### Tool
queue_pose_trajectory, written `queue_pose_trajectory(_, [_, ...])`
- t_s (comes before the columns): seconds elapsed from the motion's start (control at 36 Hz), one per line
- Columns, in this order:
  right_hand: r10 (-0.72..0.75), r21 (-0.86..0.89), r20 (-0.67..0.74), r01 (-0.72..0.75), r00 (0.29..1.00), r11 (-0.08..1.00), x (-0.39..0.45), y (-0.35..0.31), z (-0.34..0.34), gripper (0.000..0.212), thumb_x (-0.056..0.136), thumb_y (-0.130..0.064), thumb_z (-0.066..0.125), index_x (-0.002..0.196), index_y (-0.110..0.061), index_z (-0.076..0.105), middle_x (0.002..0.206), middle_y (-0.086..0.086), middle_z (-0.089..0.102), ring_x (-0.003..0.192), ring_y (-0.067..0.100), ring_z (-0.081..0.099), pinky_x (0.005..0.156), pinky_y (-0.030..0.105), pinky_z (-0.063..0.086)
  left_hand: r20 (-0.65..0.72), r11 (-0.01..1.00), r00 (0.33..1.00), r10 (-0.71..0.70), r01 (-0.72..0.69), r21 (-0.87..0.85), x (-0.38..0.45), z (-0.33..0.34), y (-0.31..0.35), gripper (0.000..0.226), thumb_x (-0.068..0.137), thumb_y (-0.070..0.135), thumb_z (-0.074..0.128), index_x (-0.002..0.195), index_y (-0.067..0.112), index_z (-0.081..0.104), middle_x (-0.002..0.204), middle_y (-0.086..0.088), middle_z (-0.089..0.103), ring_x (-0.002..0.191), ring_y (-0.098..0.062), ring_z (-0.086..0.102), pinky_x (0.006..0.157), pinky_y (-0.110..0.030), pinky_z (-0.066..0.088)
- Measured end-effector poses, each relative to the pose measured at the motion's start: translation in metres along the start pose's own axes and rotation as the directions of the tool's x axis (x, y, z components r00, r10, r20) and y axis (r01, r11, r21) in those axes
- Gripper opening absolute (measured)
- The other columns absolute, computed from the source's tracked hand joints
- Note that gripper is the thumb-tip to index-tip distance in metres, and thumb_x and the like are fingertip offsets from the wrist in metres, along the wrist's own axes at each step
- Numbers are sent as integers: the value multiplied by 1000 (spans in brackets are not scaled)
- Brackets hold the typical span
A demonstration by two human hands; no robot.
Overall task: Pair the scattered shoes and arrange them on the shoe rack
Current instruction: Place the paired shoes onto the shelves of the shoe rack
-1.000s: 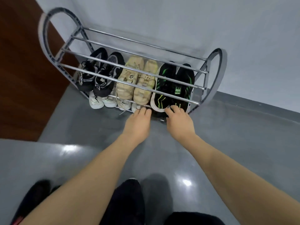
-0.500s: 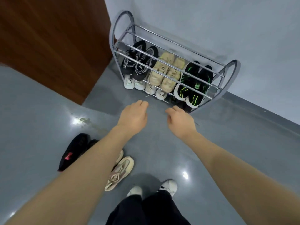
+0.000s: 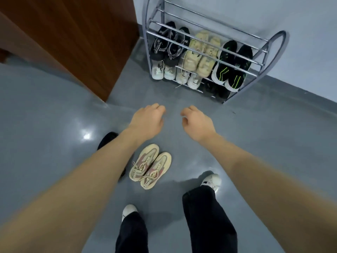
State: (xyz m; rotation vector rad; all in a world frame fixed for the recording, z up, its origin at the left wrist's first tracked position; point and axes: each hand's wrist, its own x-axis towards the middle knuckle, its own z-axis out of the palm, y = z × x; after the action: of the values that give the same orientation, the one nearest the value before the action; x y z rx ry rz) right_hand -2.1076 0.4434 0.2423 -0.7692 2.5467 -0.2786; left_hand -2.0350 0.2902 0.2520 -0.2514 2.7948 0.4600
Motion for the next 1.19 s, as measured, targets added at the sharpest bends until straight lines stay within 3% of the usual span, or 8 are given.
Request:
queue_pose_trajectory(0.22, [87, 52, 19, -87, 996, 995, -58, -49, 57, 26, 93, -13, 40, 113, -8, 56, 116, 9, 52, 103, 33, 54, 77, 37, 45, 27, 998, 998, 64, -64, -2, -70, 19, -36, 28, 92, 13, 47, 118, 9, 53, 119, -9, 55, 112, -30, 50, 88, -36, 39])
queue_pose_trajectory(0.47, [153, 122, 71, -161, 986, 979, -89, -55, 126, 25, 92, -9, 41, 111, -10, 56, 115, 8, 53, 105, 32, 54, 70, 32, 38, 100, 998, 993, 65, -66, 5, -102, 65, -54, 26, 94, 15, 48, 118, 10, 53, 121, -8, 55, 111, -28, 50, 87, -35, 39])
queue_pose_trajectory(0.56, [158, 154, 87, -170, 984, 973, -89, -51, 149, 29, 90, -8, 41, 114, -13, 57, 117, 8, 53, 108, 31, 53, 74, 34, 41, 134, 999, 990, 42, -44, 12, -102, 85, -59, 27, 94, 18, 48, 119, 8, 53, 119, -9, 56, 110, -30, 51, 87, -38, 40])
queue_pose_trajectory(0.72, [153, 162, 134, -174, 979, 971, -80, -41, 207, 31, 89, -7, 43, 116, -12, 58, 117, 8, 53, 107, 31, 53, 80, 34, 45, 210, 983, 975, 71, -104, 153, -102, 143, -76, 27, 90, 16, 47, 116, 10, 53, 115, -7, 57, 108, -28, 52, 85, -34, 37])
queue_pose_trajectory(0.94, [168, 138, 179, -193, 970, 971, -65, -17, 311, 26, 90, -13, 47, 112, -14, 61, 114, 7, 56, 103, 32, 54, 78, 35, 44, 284, 993, 958, 34, -65, 101, -90, 239, -104, 27, 94, 15, 40, 117, 8, 53, 118, -9, 57, 108, -29, 52, 91, -37, 37])
queue_pose_trajectory(1.19, [169, 120, 244, -202, 955, 972, -38, 1, 427, 26, 89, -23, 55, 112, -12, 61, 115, 8, 56, 111, 29, 49, 89, 36, 39, 305, 993, 952, -31, -5, 119, -67, 357, -143, 31, 88, 10, 49, 119, 11, 51, 124, -9, 55, 113, -28, 49, 91, -35, 37])
